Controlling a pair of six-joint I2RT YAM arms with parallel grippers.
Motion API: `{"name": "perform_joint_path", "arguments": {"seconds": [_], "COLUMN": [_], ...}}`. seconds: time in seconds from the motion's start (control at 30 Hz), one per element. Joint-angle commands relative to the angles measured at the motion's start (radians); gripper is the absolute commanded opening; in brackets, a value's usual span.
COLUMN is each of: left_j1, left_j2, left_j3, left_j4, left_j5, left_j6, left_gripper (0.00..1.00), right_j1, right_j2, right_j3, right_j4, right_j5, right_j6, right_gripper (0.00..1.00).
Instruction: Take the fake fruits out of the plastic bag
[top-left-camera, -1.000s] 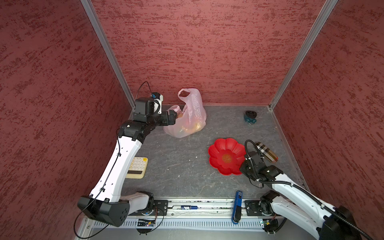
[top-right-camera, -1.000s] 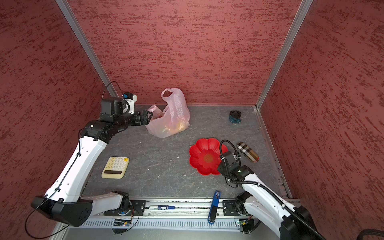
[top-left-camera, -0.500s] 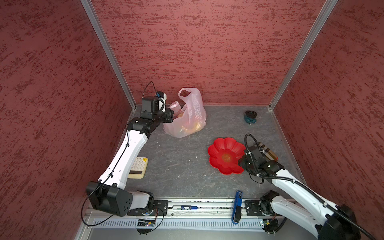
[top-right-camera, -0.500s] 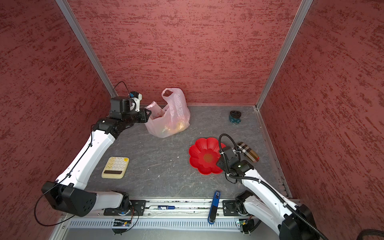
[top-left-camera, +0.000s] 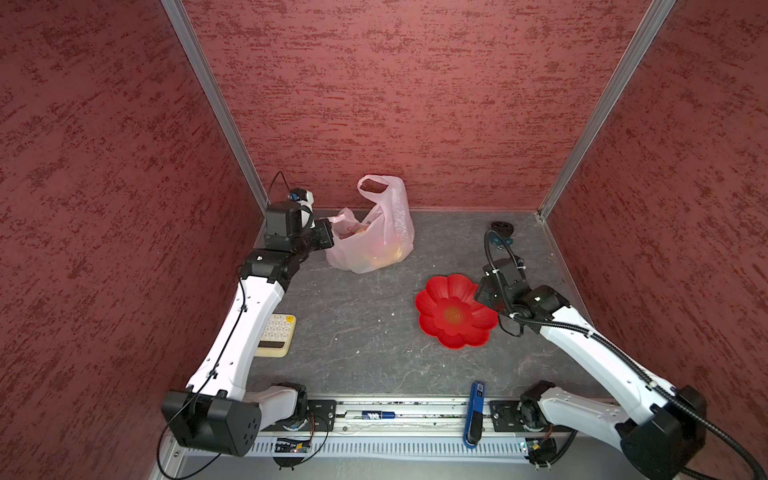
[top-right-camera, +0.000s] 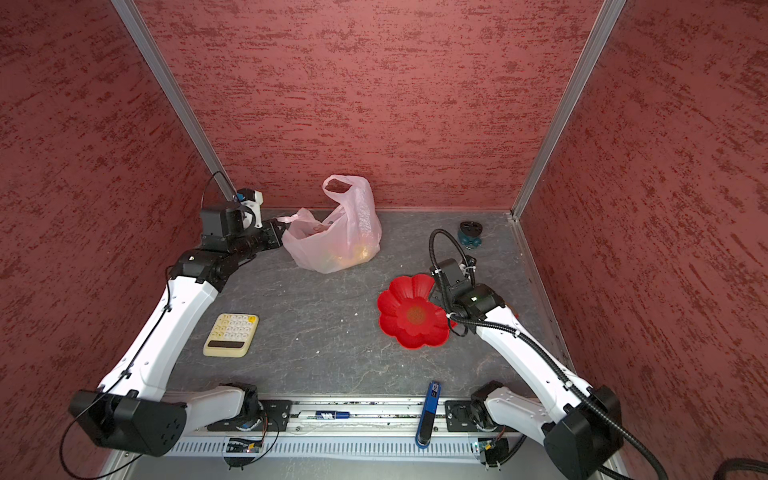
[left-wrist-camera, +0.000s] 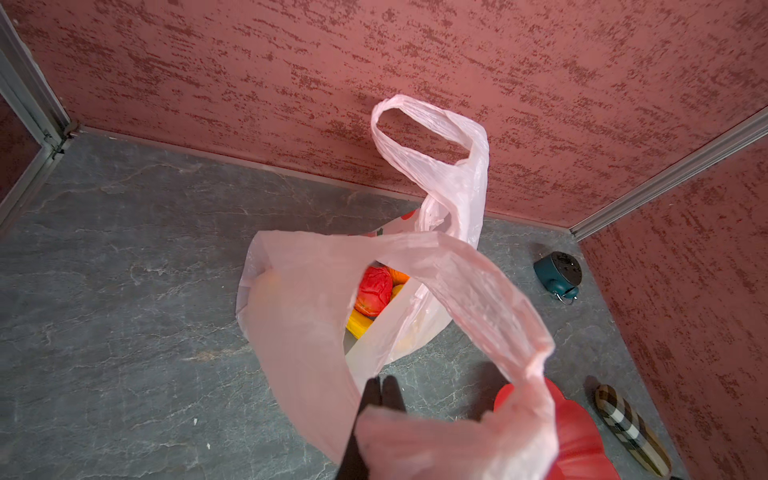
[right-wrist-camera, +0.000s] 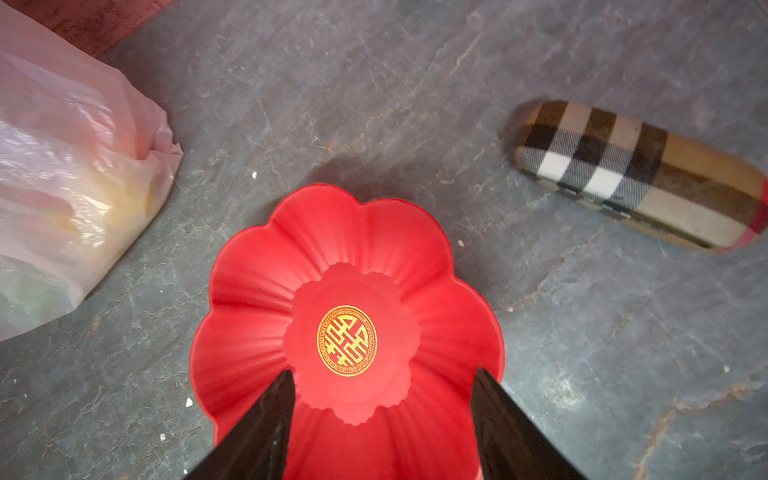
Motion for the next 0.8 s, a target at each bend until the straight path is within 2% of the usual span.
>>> {"name": "perform_joint_path", "arguments": {"seconds": [0.0, 0.27, 0.53, 0.77], "left_j1": [0.014, 0.048, 0.071, 0.072], "left_j2": [-0.059, -0.179, -0.27, -0.292], "left_j3": [-0.014, -0.066, -0.143, -0.213], "left_j4": [-0.027, -0.085, -0.083, -0.046], "left_j5": [0.033, 0.044, 0.07, 0.106], "left_j6": [-0.023, -0.036, -0.094, -0.14], "left_gripper": [0.0, 0.0, 0.0, 0.0], "right_j1": [0.009, 0.046, 0.176, 0.236], "right_j2": [0.037, 0.186, 0.516, 0.745], "right_j3": [0.089, 0.31, 0.64, 0.861], "right_j4": [-0.03, 0.096, 0.234, 0.301], "right_j5": [0.039, 0.007, -0.014, -0.041], "right_j6": [-0.072, -0.19, -0.28, -0.305], "right_gripper": [0.69, 0.71, 0.75, 0.81]}}
